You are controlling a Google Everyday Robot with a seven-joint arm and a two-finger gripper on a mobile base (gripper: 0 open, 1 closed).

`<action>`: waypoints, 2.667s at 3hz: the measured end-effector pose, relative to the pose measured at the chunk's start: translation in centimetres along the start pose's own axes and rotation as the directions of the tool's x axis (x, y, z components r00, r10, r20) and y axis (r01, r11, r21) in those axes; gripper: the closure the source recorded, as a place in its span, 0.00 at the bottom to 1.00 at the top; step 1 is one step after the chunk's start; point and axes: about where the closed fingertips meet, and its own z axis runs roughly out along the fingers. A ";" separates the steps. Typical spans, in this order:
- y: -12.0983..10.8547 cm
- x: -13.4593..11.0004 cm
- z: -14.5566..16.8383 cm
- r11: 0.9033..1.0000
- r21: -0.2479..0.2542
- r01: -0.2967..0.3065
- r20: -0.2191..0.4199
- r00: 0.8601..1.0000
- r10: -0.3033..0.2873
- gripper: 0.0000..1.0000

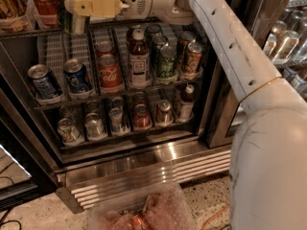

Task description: Pick green can from top shelf of fridge

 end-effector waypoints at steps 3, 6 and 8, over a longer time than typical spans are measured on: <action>2.0 1.8 -0.9 0.992 -0.106 -0.074 -0.066 0.996 0.067 1.00; 5.8 0.6 -1.9 0.981 0.083 -0.173 -0.305 0.933 0.191 1.00; 9.5 -0.1 -1.3 0.974 0.105 -0.202 -0.339 0.913 0.226 1.00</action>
Offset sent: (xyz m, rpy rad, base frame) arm -0.0186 -0.0221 -0.0249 -0.0451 0.0516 0.2261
